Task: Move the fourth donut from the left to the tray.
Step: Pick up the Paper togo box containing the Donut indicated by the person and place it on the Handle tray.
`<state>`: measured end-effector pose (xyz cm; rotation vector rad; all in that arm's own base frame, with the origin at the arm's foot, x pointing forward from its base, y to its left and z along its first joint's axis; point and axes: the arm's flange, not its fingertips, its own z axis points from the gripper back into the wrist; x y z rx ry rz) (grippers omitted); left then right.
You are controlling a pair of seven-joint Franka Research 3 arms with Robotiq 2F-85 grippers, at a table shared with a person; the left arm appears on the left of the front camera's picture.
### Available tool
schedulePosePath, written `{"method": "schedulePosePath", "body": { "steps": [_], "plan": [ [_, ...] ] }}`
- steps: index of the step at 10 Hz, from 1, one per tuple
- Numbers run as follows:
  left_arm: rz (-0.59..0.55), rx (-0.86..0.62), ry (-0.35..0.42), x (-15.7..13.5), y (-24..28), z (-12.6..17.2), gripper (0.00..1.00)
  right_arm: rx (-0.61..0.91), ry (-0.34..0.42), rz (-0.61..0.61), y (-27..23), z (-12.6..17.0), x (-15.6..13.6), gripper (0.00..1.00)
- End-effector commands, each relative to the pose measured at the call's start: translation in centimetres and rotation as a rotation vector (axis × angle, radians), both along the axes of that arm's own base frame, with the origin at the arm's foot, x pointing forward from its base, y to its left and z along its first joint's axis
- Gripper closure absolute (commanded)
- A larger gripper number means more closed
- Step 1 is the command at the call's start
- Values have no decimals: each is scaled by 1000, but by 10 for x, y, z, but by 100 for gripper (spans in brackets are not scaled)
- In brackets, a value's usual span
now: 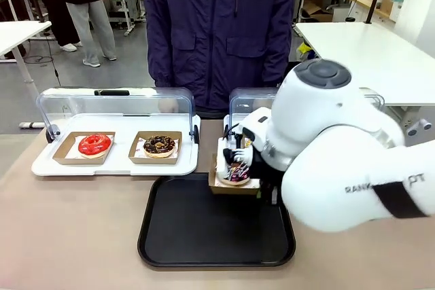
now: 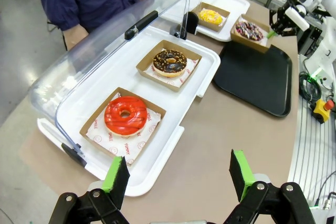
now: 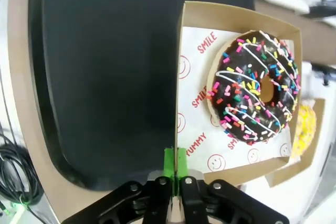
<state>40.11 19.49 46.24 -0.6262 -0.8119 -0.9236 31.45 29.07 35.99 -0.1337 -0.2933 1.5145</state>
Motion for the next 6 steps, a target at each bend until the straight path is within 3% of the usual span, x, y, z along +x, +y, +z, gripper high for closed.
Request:
{"method": "schedulePosePath", "body": {
  "steps": [1,6],
  "plan": [
    [-12,-13,-23,0,0,1,0,38,-35,-5,-15,-40,-47,98],
    [-12,-13,-23,0,0,1,0,34,-36,12,4,-72,-76,98]
  ]
}}
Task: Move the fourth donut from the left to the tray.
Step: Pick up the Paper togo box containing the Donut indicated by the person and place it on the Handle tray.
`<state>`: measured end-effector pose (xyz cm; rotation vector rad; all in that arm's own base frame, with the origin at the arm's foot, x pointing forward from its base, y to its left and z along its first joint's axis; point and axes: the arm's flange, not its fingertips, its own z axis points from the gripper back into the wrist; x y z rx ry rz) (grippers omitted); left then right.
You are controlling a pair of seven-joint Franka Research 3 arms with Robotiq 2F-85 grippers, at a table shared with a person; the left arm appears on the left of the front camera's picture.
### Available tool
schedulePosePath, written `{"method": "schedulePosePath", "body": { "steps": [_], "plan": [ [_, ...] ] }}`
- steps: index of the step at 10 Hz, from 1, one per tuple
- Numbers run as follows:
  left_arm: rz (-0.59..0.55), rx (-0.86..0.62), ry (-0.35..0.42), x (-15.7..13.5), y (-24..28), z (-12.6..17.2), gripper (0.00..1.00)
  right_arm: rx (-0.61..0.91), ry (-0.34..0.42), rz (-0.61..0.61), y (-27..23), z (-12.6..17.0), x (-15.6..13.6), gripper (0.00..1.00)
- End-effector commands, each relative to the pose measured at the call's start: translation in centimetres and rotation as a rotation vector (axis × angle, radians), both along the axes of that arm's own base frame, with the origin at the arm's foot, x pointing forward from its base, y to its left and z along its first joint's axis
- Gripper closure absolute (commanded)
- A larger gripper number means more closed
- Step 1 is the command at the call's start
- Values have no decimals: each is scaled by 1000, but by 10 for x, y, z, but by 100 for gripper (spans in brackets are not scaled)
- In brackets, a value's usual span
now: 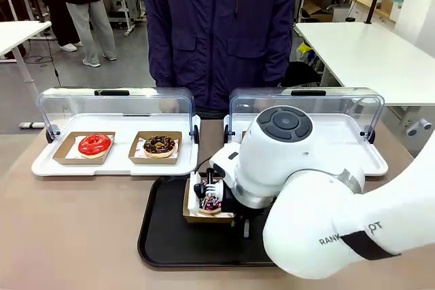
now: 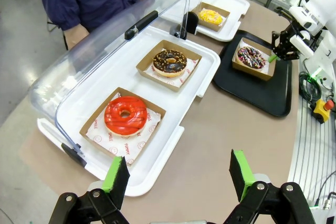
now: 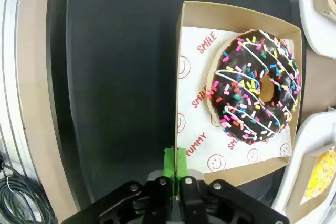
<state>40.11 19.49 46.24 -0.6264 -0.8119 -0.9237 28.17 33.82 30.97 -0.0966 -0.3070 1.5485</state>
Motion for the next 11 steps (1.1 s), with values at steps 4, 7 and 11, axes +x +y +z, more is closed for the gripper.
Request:
{"method": "schedulePosePath", "body": {
  "steps": [4,7,11],
  "plan": [
    [-12,-13,-23,0,0,1,0,-4,-50,-36,-45,-32,-51,98],
    [-12,-13,-23,0,0,1,0,-3,-39,-35,-51,-29,-46,42],
    [-12,-13,-23,0,0,1,0,7,-64,-51,-52,-1,-53,0]
  ]
}}
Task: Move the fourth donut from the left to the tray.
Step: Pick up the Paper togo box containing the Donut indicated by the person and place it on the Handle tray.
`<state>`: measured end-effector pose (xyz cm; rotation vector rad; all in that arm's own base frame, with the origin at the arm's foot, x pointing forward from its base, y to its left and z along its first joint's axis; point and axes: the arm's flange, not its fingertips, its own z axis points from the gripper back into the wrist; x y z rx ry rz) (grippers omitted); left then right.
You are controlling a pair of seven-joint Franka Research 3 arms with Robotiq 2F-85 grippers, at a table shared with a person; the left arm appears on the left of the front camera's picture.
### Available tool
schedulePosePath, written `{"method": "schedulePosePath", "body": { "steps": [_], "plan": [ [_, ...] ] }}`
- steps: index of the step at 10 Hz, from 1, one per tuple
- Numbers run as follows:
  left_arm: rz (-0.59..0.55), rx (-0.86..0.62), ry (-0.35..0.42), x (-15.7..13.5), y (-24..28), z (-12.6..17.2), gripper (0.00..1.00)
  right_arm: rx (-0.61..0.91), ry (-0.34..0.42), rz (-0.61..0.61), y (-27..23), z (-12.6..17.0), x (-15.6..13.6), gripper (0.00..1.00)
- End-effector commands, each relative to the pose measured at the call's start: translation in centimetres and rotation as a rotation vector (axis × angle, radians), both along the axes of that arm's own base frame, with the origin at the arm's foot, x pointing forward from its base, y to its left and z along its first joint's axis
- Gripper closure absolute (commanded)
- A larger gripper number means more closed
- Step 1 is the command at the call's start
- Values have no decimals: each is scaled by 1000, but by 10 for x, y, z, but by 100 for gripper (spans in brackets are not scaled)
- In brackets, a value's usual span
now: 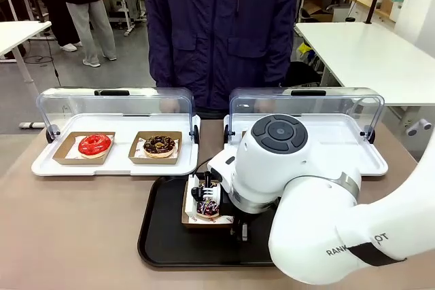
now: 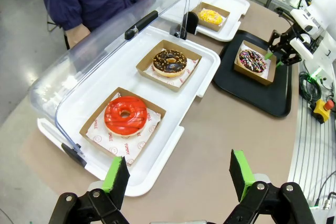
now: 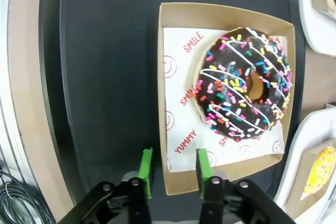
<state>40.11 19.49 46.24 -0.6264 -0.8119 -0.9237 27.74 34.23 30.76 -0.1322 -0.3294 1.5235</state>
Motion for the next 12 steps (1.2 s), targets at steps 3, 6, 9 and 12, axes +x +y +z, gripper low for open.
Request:
{"method": "schedulePosePath", "body": {
  "steps": [3,6,9,12],
  "plan": [
    [-12,-13,-23,0,0,1,0,18,-18,-30,-58,36,-55,0],
    [-12,-13,-23,0,0,1,0,26,6,-45,-70,66,-54,0],
    [-12,-13,-23,0,0,1,0,19,-22,-59,-2,58,-16,0],
    [-12,-13,-23,0,0,1,0,19,-22,-59,-2,58,-16,0]
  ]
}}
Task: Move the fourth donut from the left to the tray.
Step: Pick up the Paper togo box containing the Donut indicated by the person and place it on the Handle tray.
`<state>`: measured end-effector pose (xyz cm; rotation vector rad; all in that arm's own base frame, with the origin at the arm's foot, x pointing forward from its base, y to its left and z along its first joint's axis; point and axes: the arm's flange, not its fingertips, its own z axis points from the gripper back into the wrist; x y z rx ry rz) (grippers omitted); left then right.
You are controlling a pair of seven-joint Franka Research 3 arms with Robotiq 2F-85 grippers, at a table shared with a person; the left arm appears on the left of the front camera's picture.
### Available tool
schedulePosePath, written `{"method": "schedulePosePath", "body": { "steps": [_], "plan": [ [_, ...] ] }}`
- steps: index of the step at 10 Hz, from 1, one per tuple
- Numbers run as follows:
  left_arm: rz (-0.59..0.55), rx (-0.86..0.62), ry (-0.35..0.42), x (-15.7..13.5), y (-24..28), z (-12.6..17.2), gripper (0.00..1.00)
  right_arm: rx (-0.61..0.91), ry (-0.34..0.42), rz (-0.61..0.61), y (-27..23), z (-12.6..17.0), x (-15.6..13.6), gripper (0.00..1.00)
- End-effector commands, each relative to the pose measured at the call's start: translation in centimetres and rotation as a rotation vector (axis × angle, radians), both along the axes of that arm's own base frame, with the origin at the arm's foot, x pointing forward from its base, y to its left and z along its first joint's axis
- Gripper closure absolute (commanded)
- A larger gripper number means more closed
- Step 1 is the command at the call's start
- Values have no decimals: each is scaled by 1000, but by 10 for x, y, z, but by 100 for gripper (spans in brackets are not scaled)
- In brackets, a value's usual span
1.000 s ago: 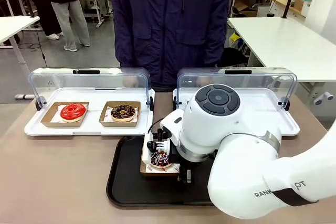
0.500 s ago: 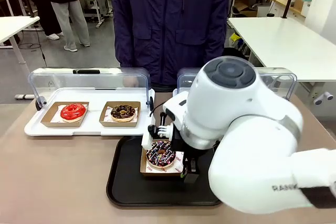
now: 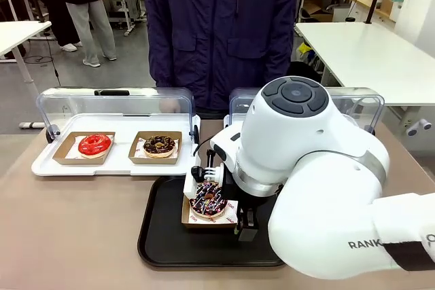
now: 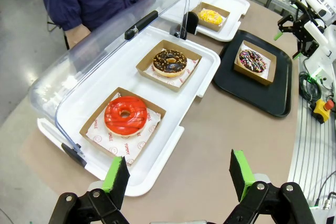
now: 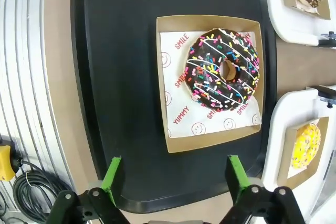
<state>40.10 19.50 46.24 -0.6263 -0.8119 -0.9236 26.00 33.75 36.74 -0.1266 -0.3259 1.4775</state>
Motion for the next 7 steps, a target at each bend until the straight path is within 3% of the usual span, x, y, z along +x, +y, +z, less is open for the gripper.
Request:
{"method": "schedulePosePath", "body": {
  "steps": [1,7],
  "plan": [
    [-12,-13,-23,0,0,0,0,10,-29,-15,3,-2,1,0],
    [-12,-13,-23,0,0,0,0,10,-29,-15,3,-2,1,0]
  ]
}}
